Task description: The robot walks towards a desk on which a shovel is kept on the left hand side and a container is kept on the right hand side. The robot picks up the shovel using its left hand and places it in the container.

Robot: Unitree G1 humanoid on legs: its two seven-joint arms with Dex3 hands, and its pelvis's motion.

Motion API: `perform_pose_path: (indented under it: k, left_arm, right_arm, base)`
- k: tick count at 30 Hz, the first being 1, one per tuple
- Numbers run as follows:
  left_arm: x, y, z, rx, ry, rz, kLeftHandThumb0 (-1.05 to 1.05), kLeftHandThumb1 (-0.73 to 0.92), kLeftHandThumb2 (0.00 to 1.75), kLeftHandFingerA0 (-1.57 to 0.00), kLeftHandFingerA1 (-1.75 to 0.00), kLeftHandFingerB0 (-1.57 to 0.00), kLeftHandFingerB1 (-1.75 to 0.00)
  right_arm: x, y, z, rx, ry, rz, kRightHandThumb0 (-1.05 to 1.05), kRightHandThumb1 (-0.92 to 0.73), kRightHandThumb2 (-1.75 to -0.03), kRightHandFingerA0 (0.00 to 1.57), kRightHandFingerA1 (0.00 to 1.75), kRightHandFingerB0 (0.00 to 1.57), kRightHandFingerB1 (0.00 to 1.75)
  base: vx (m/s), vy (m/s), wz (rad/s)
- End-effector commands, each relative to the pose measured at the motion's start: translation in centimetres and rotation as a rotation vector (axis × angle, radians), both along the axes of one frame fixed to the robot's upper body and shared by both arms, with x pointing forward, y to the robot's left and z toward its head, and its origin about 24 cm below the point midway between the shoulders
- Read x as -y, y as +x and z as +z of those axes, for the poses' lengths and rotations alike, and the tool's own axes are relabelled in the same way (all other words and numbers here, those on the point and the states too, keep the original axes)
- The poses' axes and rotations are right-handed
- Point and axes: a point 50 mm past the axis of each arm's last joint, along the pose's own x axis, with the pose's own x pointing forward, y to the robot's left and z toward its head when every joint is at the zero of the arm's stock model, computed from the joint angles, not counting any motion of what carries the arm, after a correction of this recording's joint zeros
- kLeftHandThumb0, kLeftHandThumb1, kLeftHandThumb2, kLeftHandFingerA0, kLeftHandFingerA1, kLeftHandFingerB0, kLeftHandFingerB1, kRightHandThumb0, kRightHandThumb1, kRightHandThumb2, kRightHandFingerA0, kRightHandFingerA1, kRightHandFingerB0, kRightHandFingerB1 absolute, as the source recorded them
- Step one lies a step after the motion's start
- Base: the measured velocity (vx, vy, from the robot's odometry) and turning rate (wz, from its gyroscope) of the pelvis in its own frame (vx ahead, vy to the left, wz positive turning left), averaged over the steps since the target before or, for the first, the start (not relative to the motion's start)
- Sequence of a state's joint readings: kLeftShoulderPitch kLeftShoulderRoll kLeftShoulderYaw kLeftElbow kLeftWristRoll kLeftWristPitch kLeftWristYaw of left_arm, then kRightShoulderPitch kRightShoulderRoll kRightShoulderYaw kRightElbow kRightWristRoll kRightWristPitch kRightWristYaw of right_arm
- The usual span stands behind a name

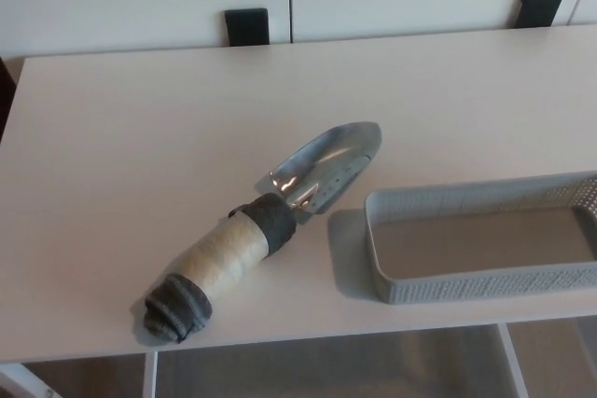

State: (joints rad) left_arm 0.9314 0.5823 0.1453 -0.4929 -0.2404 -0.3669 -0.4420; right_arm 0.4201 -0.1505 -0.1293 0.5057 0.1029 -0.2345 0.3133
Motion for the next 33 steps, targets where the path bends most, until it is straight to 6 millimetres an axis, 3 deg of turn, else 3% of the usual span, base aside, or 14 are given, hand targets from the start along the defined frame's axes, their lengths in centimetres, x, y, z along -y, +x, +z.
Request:
perform_pose_path:
  k: [1, 2, 3, 4, 5, 6, 7, 8, 9, 10, 11, 16, 21, 33]
  left_arm:
    - [7.9, 4.7, 16.4, 1.157, -0.332, -0.268, -0.6, 0.7, 0.62, -0.5, -0.36, -0.39, -0.33]
    - [8.2, 4.9, 15.5, 0.961, -0.41, -0.215, -0.47, 0.49, 0.55, -0.43, -0.36, -0.43, -0.34]
    - [8.5, 6.6, 14.5, 1.012, -0.136, -0.13, -0.63, 0.52, 0.57, -0.23, -0.3, -0.25, -0.3]
    - [8.4, 7.3, 14.2, 1.036, -0.014, -0.089, -0.63, 0.52, 0.57, -0.23, -0.3, -0.25, -0.3]
    - [8.6, 8.1, 13.7, 1.026, 0.136, -0.072, -0.7, 0.44, 0.76, -0.05, -0.35, -0.1, -0.38]
    - [8.8, 9.3, 12.8, 0.999, 0.252, -0.066, -0.68, 0.52, 0.57, -0.01, -0.25, -0.09, -0.27]
    - [9.0, 10.4, 11.7, 0.949, 0.33, -0.046, -0.73, 0.49, 0.61, 0.0, -0.21, -0.08, -0.26]
    - [9.2, 10.8, 11.3, 0.938, 0.36, -0.04, -0.73, 0.49, 0.61, 0.0, -0.21, -0.08, -0.26]
    - [9.4, 11.4, 10.6, 0.913, 0.388, -0.038, -0.69, 0.42, 0.81, 0.0, -0.1, -0.09, -0.24]
    - [9.5, 11.8, 10.2, 0.899, 0.41, -0.035, -0.72, 0.44, 0.81, 0.0, -0.05, -0.09, -0.23]
    - [9.8, 12.3, 9.4, 0.874, 0.441, -0.025, -0.73, 0.45, 0.8, 0.0, -0.02, -0.1, -0.23]
    - [10.5, 13.6, 6.9, 0.784, 0.542, -0.008, -0.78, 0.45, 0.83, 0.0, 0.0, -0.01, -0.09]
    - [10.8, 14.7, 5.3, 0.699, 0.633, 0.001, -0.77, 0.44, 0.83, 0.0, 0.0, 0.0, -0.05]
    - [11.6, 17.0, 1.5, 0.539, 0.711, 0.121, -0.69, 0.43, 0.78, 0.0, 0.0, -0.04, -0.11]
  right_arm:
    - [0.5, 0.2, 0.3, 0.001, -0.025, 0.007, -0.35, -0.68, -0.59, 0.6, 0.52, 0.36, 0.37]
    - [0.5, 0.2, 0.3, 0.003, -0.025, 0.009, -0.36, -0.68, -0.59, 0.6, 0.52, 0.37, 0.37]
    - [0.5, 0.3, 0.2, 0.001, -0.028, 0.012, -0.43, -0.53, -0.82, 0.55, 0.62, 0.31, 0.49]
    - [0.4, 0.3, 0.2, 0.001, -0.028, 0.015, -0.43, -0.53, -0.82, 0.55, 0.62, 0.31, 0.49]
    - [0.5, 0.3, 0.2, 0.002, -0.028, 0.017, -0.43, -0.53, -0.82, 0.56, 0.62, 0.31, 0.49]
    - [0.5, 0.3, 0.2, -0.003, -0.03, 0.016, -0.43, -0.54, -0.82, 0.56, 0.61, 0.31, 0.49]
    - [0.3, 0.4, 0.2, -0.005, -0.029, 0.013, -0.34, -0.68, -0.6, 0.63, 0.51, 0.37, 0.38]
    - [0.3, 0.4, 0.2, -0.004, -0.029, 0.012, -0.34, -0.68, -0.6, 0.63, 0.51, 0.37, 0.38]
    - [0.3, 0.4, 0.2, 0.001, -0.033, 0.018, -0.34, -0.68, -0.6, 0.63, 0.52, 0.38, 0.38]
    - [0.2, 0.5, 0.2, 0.003, -0.035, 0.022, -0.34, -0.68, -0.6, 0.62, 0.52, 0.37, 0.38]
    - [0.2, 0.5, 0.2, 0.002, -0.038, 0.026, -0.42, -0.54, -0.82, 0.56, 0.62, 0.31, 0.49]
    - [0.2, 0.5, 0.3, 0.0, -0.031, 0.028, -0.43, -0.54, -0.82, 0.54, 0.62, 0.3, 0.49]
    - [0.3, 0.6, 0.3, -0.01, -0.028, 0.027, -0.44, -0.53, -0.82, 0.52, 0.61, 0.3, 0.49]
    - [0.0, 0.6, 0.3, 0.0, -0.031, 0.056, -0.44, -0.53, -0.82, 0.55, 0.61, 0.29, 0.49]
  base:
    - [-0.04, -0.006, 0.08]
    - [0.0, 0.0, 0.0]
    - [0.0, 0.0, 0.0]
    - [0.0, 0.0, 0.0]
    - [0.0, 0.0, 0.0]
    - [0.0, 0.0, 0.0]
    - [0.0, 0.0, 0.0]
    - [0.0, 0.0, 0.0]
    - [0.0, 0.0, 0.0]
    - [0.0, 0.0, 0.0]
    - [0.0, 0.0, 0.0]
    - [0.0, 0.0, 0.0]
    - [0.0, 0.0, 0.0]
    - [0.0, 0.0, 0.0]
